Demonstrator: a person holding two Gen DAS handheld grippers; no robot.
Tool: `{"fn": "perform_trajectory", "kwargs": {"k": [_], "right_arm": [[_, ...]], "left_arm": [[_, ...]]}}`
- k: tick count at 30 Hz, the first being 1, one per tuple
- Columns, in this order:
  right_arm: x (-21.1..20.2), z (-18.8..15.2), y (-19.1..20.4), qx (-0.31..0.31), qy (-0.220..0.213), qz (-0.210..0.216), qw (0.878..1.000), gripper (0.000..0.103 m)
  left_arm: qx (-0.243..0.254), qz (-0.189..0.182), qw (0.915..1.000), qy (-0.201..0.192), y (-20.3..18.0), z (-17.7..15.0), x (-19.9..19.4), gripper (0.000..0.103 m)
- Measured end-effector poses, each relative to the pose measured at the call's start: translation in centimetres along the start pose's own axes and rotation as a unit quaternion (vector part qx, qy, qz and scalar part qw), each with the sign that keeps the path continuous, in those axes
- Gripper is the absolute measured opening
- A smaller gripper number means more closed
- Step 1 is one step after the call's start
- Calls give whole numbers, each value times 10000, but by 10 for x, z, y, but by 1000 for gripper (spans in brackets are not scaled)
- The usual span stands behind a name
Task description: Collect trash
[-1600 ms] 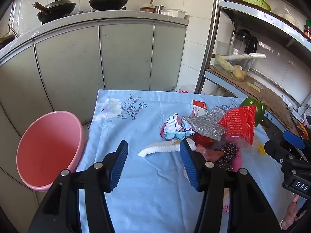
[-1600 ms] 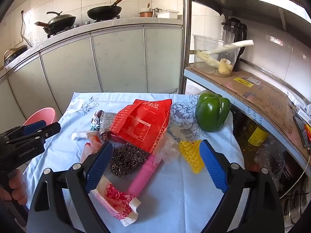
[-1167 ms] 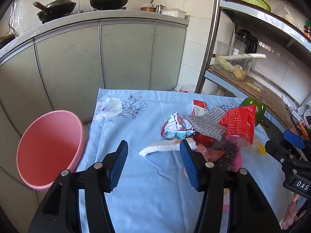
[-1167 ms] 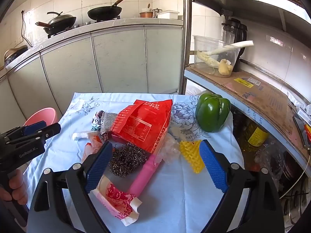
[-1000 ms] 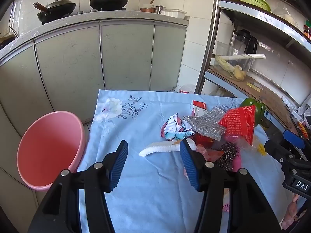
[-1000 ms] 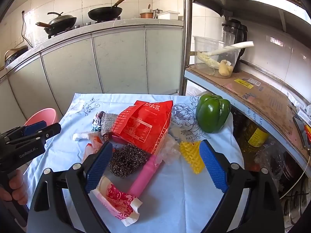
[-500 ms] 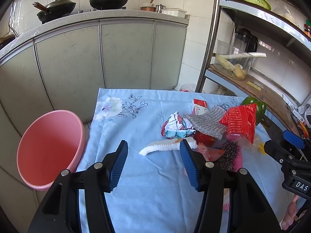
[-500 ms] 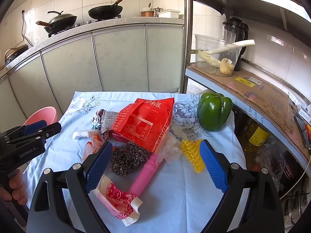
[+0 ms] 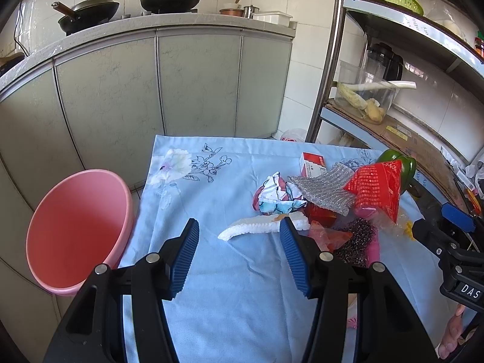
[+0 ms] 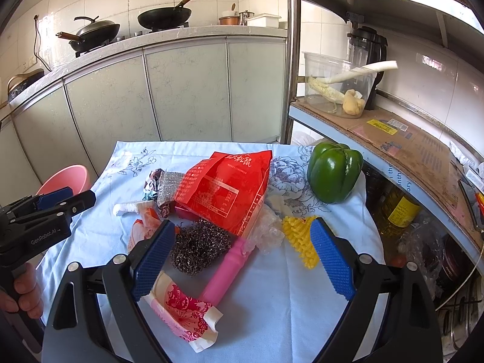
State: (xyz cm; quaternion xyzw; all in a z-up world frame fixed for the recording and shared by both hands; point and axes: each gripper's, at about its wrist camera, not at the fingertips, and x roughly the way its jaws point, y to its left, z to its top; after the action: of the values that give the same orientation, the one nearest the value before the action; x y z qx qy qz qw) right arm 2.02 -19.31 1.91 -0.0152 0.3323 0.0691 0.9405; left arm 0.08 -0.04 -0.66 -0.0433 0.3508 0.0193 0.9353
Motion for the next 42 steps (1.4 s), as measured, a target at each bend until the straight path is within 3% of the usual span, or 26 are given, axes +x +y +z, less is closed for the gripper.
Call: {"fn": "perform_trajectory", "kwargs": {"k": [42], "right_arm": [[5, -6, 0, 36, 16, 4, 10000, 91]], "left_arm": [[-20, 12, 9999, 156, 3, -3, 8, 55]]}}
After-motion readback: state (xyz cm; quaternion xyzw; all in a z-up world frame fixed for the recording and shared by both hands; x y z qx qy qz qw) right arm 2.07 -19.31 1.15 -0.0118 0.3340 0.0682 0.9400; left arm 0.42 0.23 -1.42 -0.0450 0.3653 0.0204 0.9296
